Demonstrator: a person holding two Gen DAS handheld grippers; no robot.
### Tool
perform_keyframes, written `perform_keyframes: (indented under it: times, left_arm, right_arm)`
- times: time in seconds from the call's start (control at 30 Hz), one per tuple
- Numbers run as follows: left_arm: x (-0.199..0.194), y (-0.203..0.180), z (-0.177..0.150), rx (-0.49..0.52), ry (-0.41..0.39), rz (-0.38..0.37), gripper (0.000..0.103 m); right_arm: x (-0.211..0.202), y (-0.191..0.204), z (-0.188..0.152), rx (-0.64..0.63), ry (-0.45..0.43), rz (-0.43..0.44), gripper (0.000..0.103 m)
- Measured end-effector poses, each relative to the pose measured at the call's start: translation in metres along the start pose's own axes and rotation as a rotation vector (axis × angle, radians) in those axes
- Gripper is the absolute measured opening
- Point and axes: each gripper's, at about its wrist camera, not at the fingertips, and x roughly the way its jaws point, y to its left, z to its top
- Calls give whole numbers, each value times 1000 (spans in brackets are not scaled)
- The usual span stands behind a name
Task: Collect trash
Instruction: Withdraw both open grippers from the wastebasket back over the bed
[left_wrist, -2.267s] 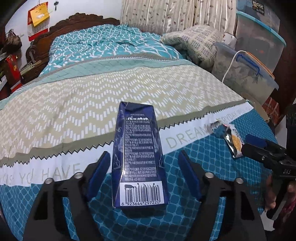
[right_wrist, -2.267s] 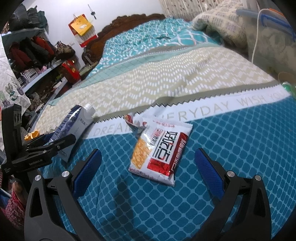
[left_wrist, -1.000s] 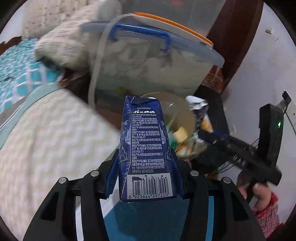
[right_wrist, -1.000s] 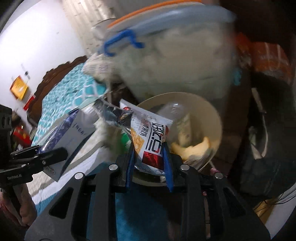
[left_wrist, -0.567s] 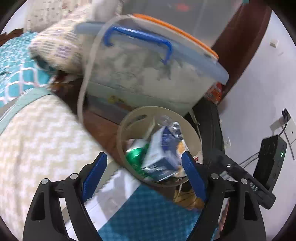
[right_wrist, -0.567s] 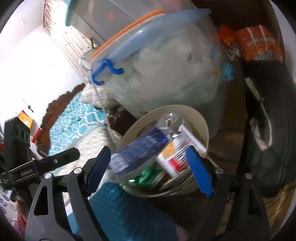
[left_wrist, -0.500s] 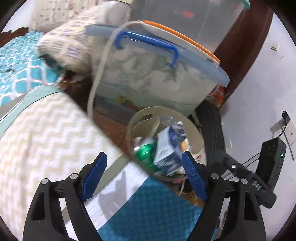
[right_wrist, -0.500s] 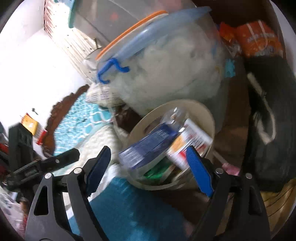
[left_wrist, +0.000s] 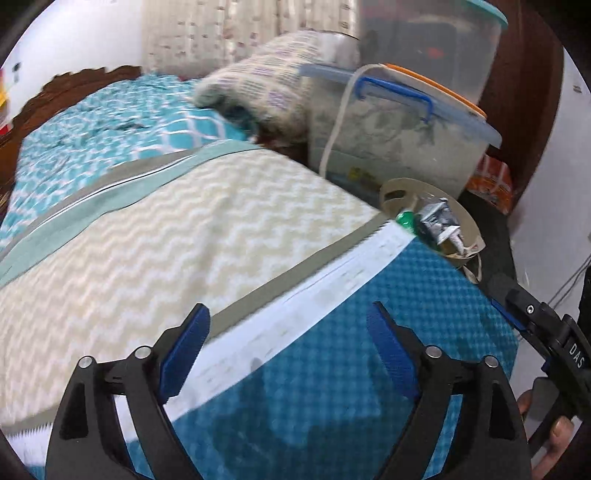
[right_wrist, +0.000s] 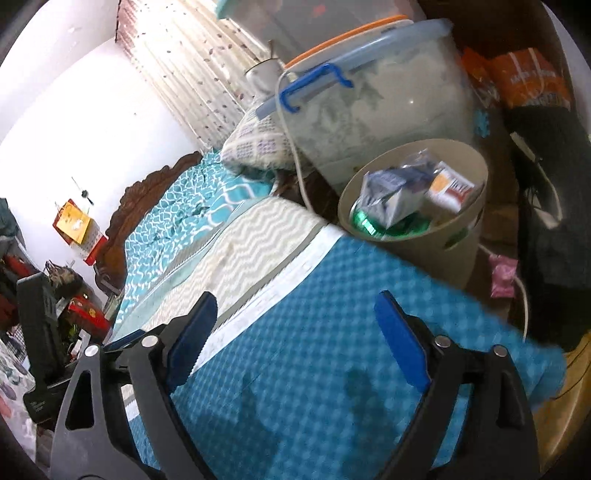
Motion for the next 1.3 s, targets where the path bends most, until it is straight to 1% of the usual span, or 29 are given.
perform_keyframes:
  times: [0.17,0.27,0.43,0.53,0.7,0.87,1.0,1.3]
  left_arm:
    - [-31,21,-26,-21,-31,43,88]
    - [-44,30,-35,-41,-40,49,94]
    - [-67,37,-44,-29,-81,99,94]
    - [-77,42,-48,-32,-97,103,94]
    - [-85,49,-53,-37,-101,149,94]
    - [-94,52,-55,-36,-124,166,94]
    - [-100,49,-55,-16,-145,198,94]
    - [-109,46,-54,-1,-176,238,94]
  right_arm:
    - [-8,21,-23,8,14,-6,91]
    - [-19,36,-32,-6,8,-14,94]
    - [-36,53,-40,-15,-24,-32,98]
    - [-44,63,-44,-25,-40,-48,99]
    - [-55,77,-51,-30,-58,-69,99]
    - [-63,84,-55,-28,-79,-90,99]
    - [-64,87,-57,-20,-73,-96,99]
    - [-66,88,-59,-15,-65,-86,99]
